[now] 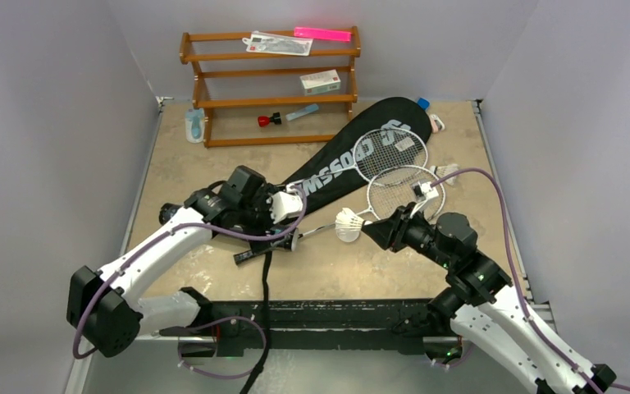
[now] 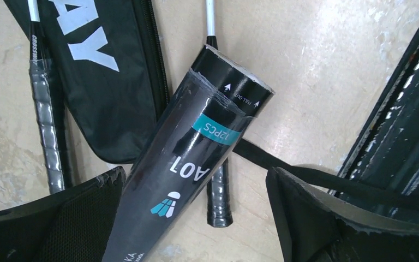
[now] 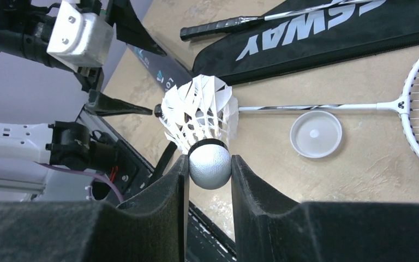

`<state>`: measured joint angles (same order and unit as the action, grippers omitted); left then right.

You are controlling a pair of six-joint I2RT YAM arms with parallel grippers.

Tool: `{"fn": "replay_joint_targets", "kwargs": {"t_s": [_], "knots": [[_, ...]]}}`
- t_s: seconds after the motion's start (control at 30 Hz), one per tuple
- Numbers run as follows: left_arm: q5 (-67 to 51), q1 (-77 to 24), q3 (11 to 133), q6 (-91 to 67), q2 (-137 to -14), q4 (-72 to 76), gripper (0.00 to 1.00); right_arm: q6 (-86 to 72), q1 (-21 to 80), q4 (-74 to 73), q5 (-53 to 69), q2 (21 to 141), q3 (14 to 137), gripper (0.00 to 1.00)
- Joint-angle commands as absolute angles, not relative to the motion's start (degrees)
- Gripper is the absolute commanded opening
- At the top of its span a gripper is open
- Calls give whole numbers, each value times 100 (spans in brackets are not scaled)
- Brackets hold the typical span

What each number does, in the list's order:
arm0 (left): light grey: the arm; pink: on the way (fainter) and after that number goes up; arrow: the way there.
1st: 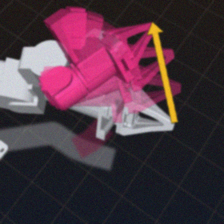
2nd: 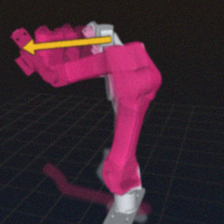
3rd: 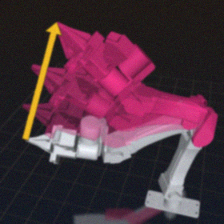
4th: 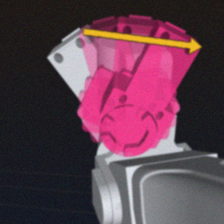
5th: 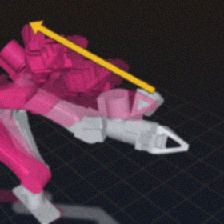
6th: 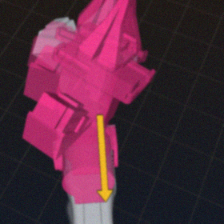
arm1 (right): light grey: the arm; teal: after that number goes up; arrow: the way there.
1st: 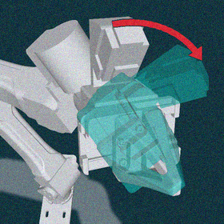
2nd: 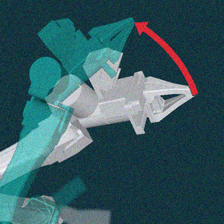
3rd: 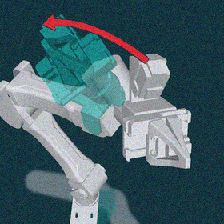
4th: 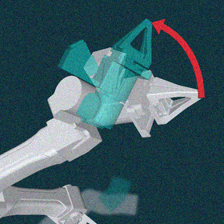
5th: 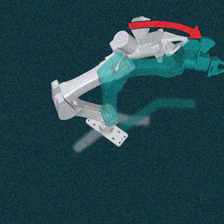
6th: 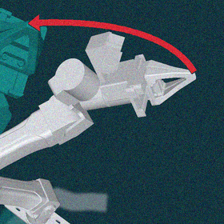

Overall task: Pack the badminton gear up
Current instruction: Pick up the shuttlecock at the center of the board, then pick up the shuttle tube at the center of the board.

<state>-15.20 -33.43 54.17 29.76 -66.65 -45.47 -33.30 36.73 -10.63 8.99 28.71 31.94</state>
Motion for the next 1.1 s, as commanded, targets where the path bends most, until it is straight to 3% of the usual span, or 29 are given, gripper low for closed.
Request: {"fn": "replay_joint_targets", "kwargs": {"t_s": [0.0,0.3,0.73,0.87,1.0,1.07], "knots": [[-1111,-3485,5478,3461,-6801,-4344,99,-3274,3677,-1084,1063,2750,3433,18],[-403,-4105,5104,3701,-7396,-3779,100,-3260,3676,-1096,1020,2658,3380,18],[-458,-4184,4957,3388,-8113,-3389,100,-3238,3683,-951,1213,2743,3270,17],[-507,-4280,5045,3363,-8252,-3456,82,-3310,3679,-906,1230,2649,3095,17],[-707,-4280,5185,3393,-8055,-3520,53,-3331,3674,-852,1300,2718,3005,17],[-942,-4294,5209,3452,-7776,-3479,47,-3256,3676,-773,1415,2808,2966,17]]}}
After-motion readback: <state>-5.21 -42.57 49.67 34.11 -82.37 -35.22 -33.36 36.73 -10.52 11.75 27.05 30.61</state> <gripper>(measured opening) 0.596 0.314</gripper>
